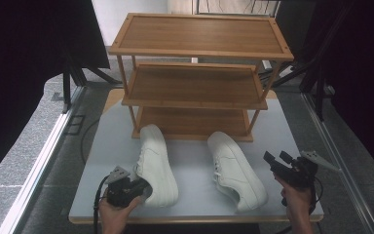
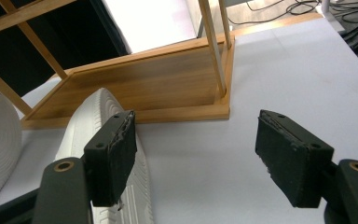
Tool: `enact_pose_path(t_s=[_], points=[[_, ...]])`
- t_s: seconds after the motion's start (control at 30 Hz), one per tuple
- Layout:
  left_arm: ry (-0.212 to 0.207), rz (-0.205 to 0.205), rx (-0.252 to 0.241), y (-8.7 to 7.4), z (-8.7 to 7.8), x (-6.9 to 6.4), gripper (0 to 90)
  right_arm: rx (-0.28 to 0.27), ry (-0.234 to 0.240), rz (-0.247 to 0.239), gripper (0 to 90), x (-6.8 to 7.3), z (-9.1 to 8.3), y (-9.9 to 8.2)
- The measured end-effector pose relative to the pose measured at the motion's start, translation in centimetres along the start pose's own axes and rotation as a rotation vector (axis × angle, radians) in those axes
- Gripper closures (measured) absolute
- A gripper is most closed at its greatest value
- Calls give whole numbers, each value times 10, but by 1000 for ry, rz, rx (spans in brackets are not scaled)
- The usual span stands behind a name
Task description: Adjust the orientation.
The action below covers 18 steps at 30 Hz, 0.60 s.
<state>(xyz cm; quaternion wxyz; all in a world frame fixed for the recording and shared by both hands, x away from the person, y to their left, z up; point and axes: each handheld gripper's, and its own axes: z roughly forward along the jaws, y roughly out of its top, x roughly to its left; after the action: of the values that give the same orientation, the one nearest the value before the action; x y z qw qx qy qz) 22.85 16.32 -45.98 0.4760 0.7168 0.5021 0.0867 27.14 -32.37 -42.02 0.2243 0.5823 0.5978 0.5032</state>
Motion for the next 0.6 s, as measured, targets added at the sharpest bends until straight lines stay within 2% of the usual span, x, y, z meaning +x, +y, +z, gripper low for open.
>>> enact_pose_path(t_s=[0.07,0.1,0.13,0.17,0.2,0.23,0.3,0.33,0.37,0.53,0.57,0.6], points=[[-21,21,9,13,16,-8,866,7,-1,-1,291,0,1,-1],[-17,41,21,18,22,-13,865,8,-1,-2,291,-1,2,-1],[-55,41,5,21,27,-16,877,9,-2,-3,291,-1,2,-2],[-55,41,5,21,27,-16,889,9,-2,-3,291,-1,2,-2],[-93,30,6,26,32,-20,889,11,-3,-2,291,-2,2,-2],[-100,75,24,34,42,-33,883,13,-5,0,291,-3,2,-3],[-78,139,60,41,55,-50,846,12,-8,5,292,-4,1,-2],[-78,139,60,41,55,-50,839,12,-8,5,292,-4,1,-2],[-77,155,73,44,62,-58,833,7,-9,7,293,-5,0,-2],[-85,135,74,45,64,-58,822,9,-13,10,294,-7,-1,-2],[-93,126,83,45,64,-56,816,11,-14,12,295,-7,0,-3],[-116,109,126,43,67,-50,795,16,-12,10,295,-6,1,-3]])
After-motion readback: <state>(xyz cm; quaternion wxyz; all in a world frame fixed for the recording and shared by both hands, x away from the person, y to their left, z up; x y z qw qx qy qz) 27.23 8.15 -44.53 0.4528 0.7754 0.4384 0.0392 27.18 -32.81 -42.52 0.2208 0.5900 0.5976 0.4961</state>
